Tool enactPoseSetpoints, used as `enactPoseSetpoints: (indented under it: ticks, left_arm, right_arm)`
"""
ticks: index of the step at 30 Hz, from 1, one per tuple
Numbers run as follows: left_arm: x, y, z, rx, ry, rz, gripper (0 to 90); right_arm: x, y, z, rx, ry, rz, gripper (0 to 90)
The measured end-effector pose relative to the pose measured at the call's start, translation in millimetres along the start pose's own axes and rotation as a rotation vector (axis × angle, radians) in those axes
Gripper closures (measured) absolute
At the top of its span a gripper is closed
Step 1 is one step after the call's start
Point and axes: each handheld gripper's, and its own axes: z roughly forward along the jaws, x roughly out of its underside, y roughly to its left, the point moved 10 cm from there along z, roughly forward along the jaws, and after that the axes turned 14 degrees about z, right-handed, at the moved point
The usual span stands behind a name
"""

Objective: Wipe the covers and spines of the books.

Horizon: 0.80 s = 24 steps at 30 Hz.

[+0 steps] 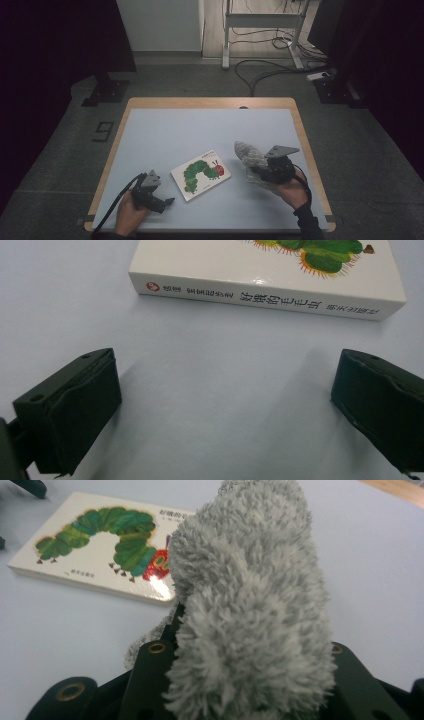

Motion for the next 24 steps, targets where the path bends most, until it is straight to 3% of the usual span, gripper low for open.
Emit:
enactPoseSetpoints:
  ticks: [24]
  left_arm:
    - [0.1, 0.0, -0.1, -0.001, 0.001, 0.001, 0.0]
  right_arm:
    - [-30.0, 38.7, 49.1, -0.036, -0.006, -0.075, 60.6]
